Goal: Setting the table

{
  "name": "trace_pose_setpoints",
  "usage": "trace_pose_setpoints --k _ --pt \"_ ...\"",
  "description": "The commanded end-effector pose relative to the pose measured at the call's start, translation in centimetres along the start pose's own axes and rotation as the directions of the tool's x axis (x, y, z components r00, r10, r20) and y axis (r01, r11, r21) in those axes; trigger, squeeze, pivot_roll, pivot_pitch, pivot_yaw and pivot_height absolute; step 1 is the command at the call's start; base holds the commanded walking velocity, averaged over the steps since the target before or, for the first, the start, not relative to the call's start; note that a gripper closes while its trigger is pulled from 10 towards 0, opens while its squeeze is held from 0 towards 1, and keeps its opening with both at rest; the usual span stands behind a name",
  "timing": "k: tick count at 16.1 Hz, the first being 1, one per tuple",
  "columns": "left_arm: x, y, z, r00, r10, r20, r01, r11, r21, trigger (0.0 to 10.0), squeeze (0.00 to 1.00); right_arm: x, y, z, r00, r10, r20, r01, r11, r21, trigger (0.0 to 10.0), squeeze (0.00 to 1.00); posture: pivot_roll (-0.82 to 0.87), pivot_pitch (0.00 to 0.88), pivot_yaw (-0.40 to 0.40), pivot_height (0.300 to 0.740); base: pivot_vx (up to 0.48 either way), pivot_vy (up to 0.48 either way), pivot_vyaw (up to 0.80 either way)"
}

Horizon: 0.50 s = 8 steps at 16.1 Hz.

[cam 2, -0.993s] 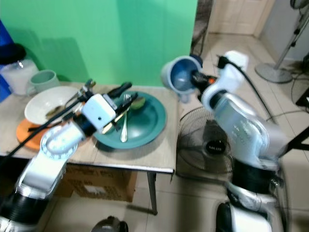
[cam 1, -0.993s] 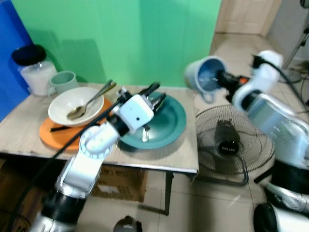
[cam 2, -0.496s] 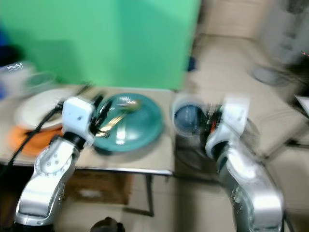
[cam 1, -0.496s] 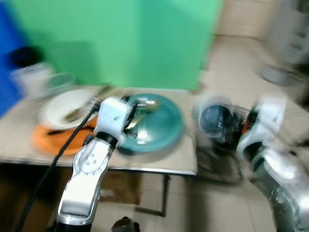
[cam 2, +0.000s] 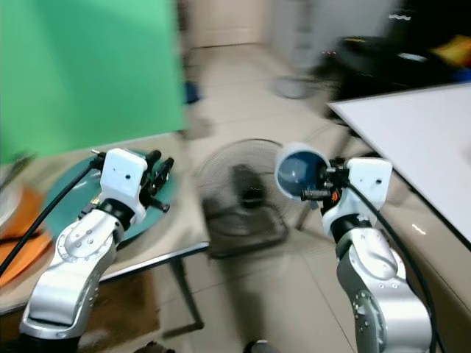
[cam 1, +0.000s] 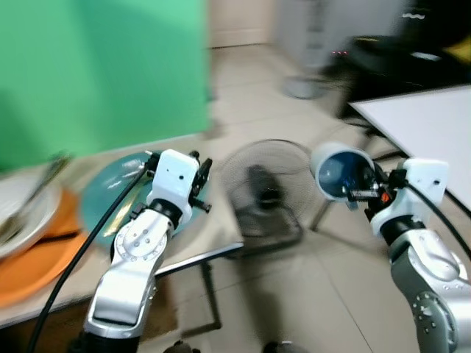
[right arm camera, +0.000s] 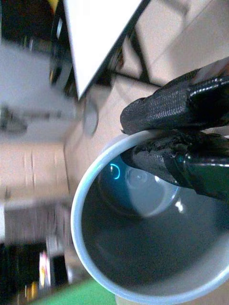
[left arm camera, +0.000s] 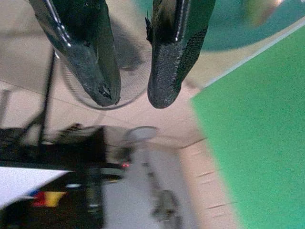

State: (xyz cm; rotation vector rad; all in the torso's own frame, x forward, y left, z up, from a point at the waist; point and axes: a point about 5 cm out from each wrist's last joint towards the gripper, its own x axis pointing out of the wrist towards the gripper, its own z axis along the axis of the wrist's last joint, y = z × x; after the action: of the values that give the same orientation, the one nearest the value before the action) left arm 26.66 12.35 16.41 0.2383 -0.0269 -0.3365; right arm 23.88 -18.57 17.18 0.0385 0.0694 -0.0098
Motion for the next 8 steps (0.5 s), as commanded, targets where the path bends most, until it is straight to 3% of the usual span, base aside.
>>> trace_pose_setpoints --k 1,8 --pt "-0.1 -0.6 0.4 1.000 -0.023 0.007 0.023 1.000 0.002 10.0 0.00 0.0 -0.1 0.0 1.000 -0.031 -0.001 0.030 0.999 -0.011 10.0 0.00 0.10 0.000 0.018 0.727 0.000 0.000 -0.80" --pt "0.2 -0.3 0.4 1.000 0.025 -0.006 -0.026 0.999 -0.030 10.0 0.00 1.2 0.7 0.4 1.000 -0.010 -0.010 0.009 0.999 -0.032 10.0 0.00 0.09 0.000 0.005 0.727 0.000 0.000 -0.80"
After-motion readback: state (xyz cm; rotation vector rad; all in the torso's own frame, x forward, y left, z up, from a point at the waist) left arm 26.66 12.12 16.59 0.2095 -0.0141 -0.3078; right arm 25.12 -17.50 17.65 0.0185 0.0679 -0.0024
